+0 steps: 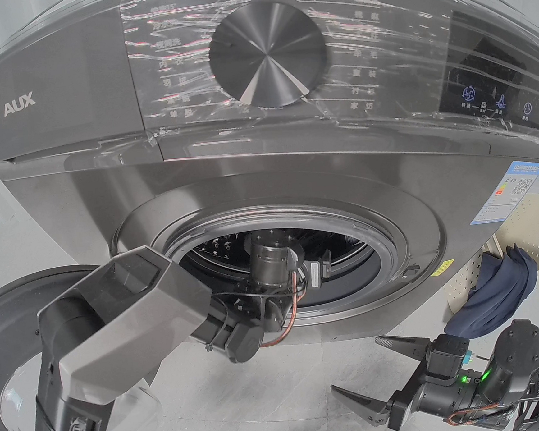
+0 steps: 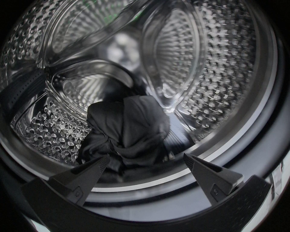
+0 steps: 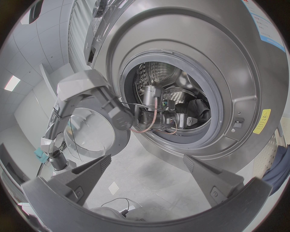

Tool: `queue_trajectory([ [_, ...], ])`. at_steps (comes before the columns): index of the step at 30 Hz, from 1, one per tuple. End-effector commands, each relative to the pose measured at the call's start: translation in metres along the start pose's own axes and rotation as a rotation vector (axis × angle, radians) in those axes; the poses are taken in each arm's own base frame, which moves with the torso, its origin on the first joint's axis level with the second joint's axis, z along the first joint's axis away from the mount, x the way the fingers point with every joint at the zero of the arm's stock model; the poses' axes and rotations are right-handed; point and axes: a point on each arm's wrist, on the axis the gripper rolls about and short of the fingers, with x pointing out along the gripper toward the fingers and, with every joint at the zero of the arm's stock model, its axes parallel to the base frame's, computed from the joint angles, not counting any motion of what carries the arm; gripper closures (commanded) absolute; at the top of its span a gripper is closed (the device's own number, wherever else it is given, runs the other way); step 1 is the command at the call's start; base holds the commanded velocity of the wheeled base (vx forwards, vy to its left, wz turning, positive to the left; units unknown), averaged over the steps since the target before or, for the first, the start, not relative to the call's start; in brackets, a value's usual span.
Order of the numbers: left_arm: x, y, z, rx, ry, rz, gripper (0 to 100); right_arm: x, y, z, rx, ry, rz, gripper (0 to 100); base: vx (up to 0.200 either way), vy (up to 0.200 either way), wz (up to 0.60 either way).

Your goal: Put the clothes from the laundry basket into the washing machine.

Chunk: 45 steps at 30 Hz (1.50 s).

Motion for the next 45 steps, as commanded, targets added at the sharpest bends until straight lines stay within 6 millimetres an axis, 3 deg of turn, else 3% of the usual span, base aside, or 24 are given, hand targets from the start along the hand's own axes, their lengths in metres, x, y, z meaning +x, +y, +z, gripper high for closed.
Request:
queue_trajectory([
  [1,-0.088,-0.023,0.017,0.055,-0.05,-0.124,0,-0.001,0.0,-0.001,-0.001,0.004,-0.001,0,0.0,0.0,0.0],
  [10,-0.141,-0.022,0.018,0.068,-0.042,-0.18,0,-0.003,-0.002,0.0,0.017,-0.002,-0.012,0,0.0,0.0,0.0],
  [16,-0.195,-0.001,0.047,0.034,-0.105,-0.196,0,-0.032,-0.01,0.013,0.051,-0.072,-0.079,0,0.0,0.0,0.0],
  [17,-0.195,-0.001,0.047,0.034,-0.105,-0.196,0,-0.032,-0.01,0.013,0.051,-0.072,-0.079,0,0.0,0.0,0.0],
  [19,-0.225,0.013,0.049,0.029,-0.115,-0.202,0,-0.046,-0.019,0.027,0.069,-0.15,-0.128,0,0.0,0.0,0.0],
  [27,-0.273,0.038,0.05,0.018,-0.16,-0.212,0,-0.07,-0.047,0.047,0.074,-0.275,-0.293,0,-0.1,0.0,0.0],
  [38,-0.315,0.072,0.05,-0.004,-0.22,-0.164,0,-0.122,-0.055,0.032,0.071,-0.142,-0.385,0,-0.091,0.0,0.0],
  [45,-0.353,0.102,0.039,-0.018,-0.274,-0.106,0,-0.155,-0.066,0.024,0.054,-0.154,-0.596,0,-0.029,0.0,0.0],
])
